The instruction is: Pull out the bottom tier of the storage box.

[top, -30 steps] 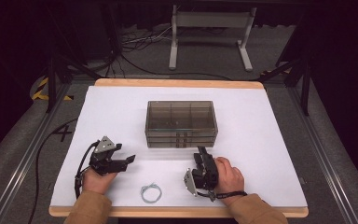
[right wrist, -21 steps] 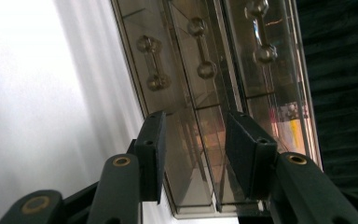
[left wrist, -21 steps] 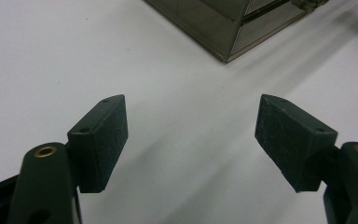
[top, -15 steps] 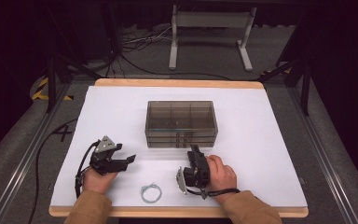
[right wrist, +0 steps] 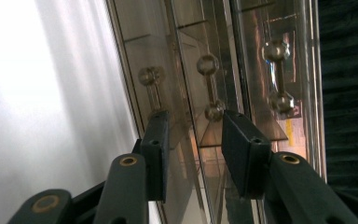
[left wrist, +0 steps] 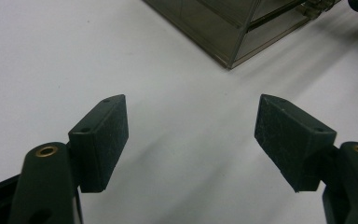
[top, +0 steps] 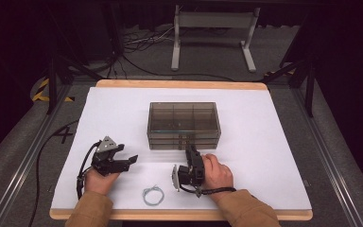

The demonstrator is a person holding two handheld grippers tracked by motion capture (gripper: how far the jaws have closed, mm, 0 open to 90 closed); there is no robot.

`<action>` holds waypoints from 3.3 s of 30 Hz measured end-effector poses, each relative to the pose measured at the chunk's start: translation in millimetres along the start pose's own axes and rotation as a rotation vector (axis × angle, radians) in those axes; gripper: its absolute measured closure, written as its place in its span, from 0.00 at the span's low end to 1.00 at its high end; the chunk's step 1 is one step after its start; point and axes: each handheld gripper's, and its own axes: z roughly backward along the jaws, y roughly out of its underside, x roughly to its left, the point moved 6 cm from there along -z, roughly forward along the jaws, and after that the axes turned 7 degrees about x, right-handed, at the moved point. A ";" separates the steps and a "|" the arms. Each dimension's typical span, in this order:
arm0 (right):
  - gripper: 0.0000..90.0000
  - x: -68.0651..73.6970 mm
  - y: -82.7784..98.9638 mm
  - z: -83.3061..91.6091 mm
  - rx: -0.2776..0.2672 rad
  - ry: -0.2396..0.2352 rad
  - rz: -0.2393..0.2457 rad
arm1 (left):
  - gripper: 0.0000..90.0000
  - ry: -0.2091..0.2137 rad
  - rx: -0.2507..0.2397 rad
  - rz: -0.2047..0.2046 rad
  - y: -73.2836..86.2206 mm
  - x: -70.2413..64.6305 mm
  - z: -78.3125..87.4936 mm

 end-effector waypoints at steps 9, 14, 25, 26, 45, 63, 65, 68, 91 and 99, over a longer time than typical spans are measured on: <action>0.75 2.6 -14.5 2.1 -0.018 0.033 0.032 | 0.30 0.000 -0.002 -0.007 -0.9 0.8 -0.1; 0.78 9.0 -18.1 3.2 -0.025 0.020 0.049 | 0.30 0.001 -0.005 -0.003 -1.0 0.4 -0.2; 0.81 15.4 -21.7 -5.1 0.011 0.006 0.073 | 0.30 0.003 -0.002 -0.004 -0.9 0.1 -0.3; 0.81 16.6 -21.5 -6.0 0.019 0.003 0.073 | 0.30 0.003 -0.005 -0.004 -1.0 0.3 -0.3; 0.83 25.6 -22.6 -14.4 0.064 0.024 0.135 | 0.30 0.007 -0.002 -0.006 -1.0 -0.3 -0.5; 0.89 26.9 -22.4 -17.2 0.075 0.061 0.158 | 0.30 0.009 0.004 -0.013 -0.7 -1.8 -2.1; 0.89 26.9 -22.3 -17.1 0.073 0.061 0.158 | 0.30 0.009 0.004 -0.013 -0.7 -1.8 -2.1; 0.90 26.8 -22.5 -16.5 0.074 0.059 0.158 | 0.30 0.009 0.003 -0.013 -0.7 -1.5 -1.8; 0.90 31.5 -20.1 0.2 0.062 0.059 0.164 | 0.30 0.012 0.006 -0.011 -0.6 -1.0 -1.4; 0.90 31.7 -19.7 2.9 0.061 0.052 0.167 | 0.30 0.013 0.006 -0.010 -0.5 -1.0 -1.3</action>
